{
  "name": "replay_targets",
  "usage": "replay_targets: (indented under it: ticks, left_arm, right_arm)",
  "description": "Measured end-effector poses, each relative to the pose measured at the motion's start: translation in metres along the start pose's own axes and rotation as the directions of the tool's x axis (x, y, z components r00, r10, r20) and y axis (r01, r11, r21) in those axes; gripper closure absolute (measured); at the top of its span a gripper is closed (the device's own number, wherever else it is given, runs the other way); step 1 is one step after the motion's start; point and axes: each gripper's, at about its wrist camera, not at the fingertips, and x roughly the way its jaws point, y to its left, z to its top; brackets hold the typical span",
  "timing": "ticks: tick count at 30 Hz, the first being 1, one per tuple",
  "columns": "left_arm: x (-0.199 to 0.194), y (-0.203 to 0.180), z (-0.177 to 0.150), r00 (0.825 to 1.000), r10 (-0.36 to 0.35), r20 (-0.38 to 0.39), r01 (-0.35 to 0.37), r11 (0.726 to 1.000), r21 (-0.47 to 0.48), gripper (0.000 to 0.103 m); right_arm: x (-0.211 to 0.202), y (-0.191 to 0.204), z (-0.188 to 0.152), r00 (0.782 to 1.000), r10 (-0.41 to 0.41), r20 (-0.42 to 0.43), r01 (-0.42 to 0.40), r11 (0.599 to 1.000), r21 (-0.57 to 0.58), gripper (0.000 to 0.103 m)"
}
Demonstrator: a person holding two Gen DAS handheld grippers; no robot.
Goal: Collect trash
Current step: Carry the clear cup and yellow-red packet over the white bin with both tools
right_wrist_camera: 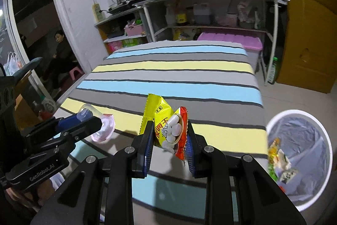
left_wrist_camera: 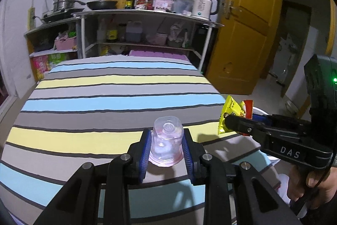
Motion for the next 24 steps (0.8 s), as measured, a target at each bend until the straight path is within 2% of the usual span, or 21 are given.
replay_targets:
  ticks: [11,24]
  left_arm:
    - [0.006,-0.054,0.006,0.998,-0.067,-0.001,0.067,0.995,0.073,0.073]
    - [0.041,-0.11,0.021,0.987,-0.158,-0.029,0.161,0.976,0.144,0.073]
  right_arm:
    - [-0.034,-0.038,-0.015,0.997,-0.065,0.037,0.063,0.996,0.056,0.074]
    - [-0.061,-0.094,-0.03,0.987,-0.151,0.05,0.143,0.979,0.147,0.074]
